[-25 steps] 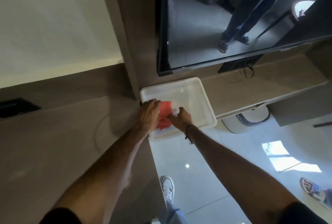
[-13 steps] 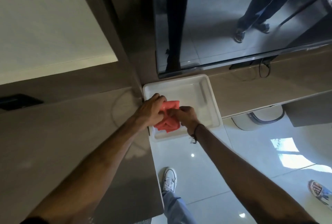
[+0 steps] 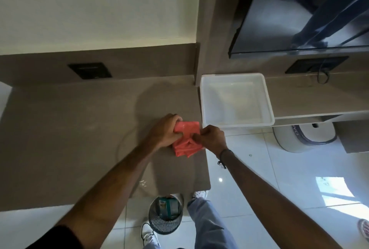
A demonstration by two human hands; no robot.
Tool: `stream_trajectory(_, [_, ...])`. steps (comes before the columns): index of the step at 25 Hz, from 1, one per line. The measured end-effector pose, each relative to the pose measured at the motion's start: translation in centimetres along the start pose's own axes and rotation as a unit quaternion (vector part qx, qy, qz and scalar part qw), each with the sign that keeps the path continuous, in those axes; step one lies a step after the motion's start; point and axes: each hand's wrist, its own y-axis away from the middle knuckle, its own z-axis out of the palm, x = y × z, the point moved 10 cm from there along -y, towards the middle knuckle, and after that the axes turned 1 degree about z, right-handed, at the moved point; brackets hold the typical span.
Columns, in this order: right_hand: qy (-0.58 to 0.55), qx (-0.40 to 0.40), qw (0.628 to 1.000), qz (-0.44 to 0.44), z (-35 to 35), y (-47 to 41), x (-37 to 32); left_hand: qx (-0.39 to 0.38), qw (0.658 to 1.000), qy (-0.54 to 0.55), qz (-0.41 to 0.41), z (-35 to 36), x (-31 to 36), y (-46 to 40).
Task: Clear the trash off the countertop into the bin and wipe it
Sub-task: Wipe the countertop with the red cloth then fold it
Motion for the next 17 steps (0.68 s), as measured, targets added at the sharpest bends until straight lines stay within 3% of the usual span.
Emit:
stream_trajectory(5, [-0.033, 0.207, 0.977, -0.028, -1.3, 10.2, 3.4, 0.122, 0.99, 0.013, 0.074, -0.7, 0.7, 9.6])
stream_trajectory(8, [-0.069, 0.25, 0.966, -0.001, 1.7, 16.5, 6.9, 0.126, 0.983, 0.065, 0.117, 1.5, -0.2, 16.5])
stream_trajectory(12, [-0.069, 0.202, 0.977, 0.029, 9.1, 21.8, 10.9, 0.073, 0.987, 0.083, 0.114, 7.5, -3.6, 24.2])
stream_trajectory(17, [-0.029, 0.055, 0.992, 0.106, 19.5, 21.7, 17.5, -0.01, 0.997, 0.073, -0.013, 17.3, -12.9, 27.8])
